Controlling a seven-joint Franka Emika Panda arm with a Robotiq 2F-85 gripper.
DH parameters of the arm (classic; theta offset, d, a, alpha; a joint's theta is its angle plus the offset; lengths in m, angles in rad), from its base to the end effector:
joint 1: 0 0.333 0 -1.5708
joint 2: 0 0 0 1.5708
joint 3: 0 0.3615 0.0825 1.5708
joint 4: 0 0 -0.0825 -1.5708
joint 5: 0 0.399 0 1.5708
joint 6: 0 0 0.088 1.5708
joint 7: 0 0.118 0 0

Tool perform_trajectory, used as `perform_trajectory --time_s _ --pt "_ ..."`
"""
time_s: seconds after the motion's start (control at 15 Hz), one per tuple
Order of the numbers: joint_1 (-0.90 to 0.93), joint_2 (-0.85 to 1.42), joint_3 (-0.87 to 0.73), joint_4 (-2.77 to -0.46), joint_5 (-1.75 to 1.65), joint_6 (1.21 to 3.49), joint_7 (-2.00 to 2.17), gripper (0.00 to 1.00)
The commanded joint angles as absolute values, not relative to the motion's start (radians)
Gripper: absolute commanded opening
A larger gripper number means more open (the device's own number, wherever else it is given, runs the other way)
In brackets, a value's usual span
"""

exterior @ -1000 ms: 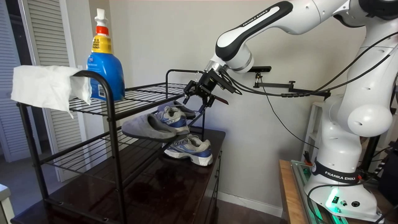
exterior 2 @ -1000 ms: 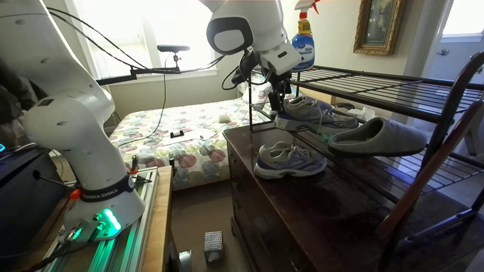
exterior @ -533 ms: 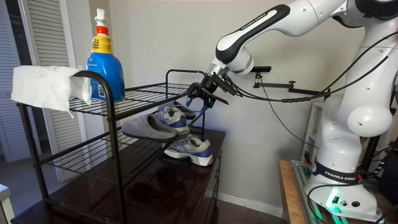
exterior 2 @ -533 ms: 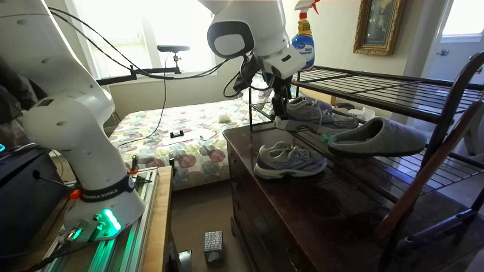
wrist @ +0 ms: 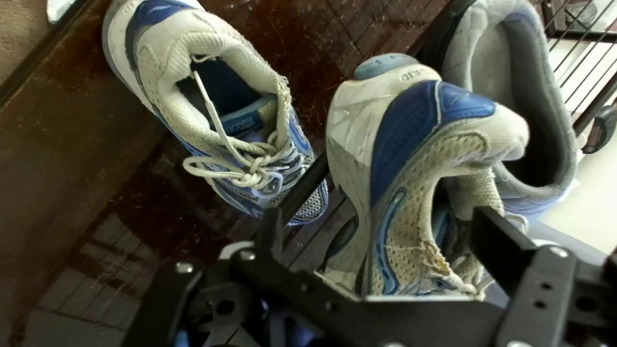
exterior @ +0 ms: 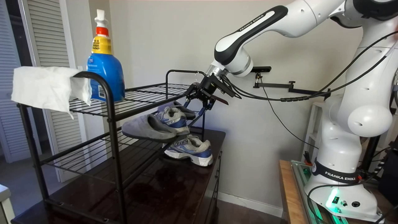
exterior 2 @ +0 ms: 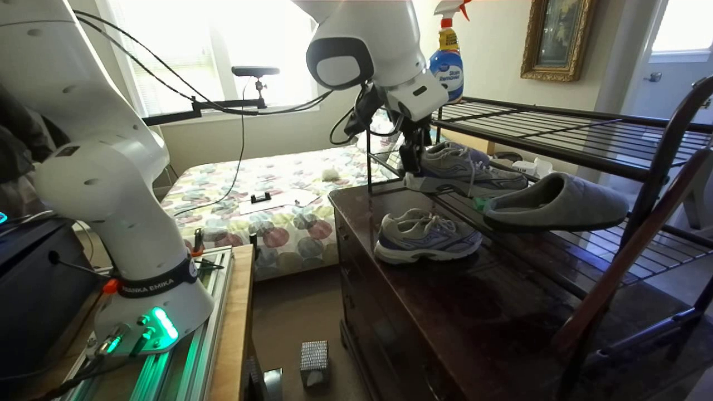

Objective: Remove the sneakers from the shoe rack and place them on top of the cabinet.

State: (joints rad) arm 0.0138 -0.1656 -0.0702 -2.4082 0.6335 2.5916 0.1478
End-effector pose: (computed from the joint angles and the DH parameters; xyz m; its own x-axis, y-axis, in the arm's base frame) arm 0.5056 -0.0372 0.4363 0.7379 -0.6614 0.1345 -0.5268 -0.6890 -0.4977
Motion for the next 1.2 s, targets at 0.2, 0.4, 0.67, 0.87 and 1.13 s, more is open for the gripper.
perform_trajectory --time_s 0.2,0.4,0.67,0.87,1.13 --pt "0.036 -0.193 -0.059 -2.510 0.717 2.716 -0.037 1.00" --pt "0.073 -0.198 -0.069 -2.549 0.824 2.816 -0.155 1.00" --pt "0.091 -0.182 -0.064 -2.541 0.871 2.883 -0.194 1.00" --pt "0.114 -0.189 -0.056 -2.552 0.911 2.949 -0.208 1.00" --pt "0.145 -0.143 -0.031 -2.526 0.959 3.077 -0.175 1.00"
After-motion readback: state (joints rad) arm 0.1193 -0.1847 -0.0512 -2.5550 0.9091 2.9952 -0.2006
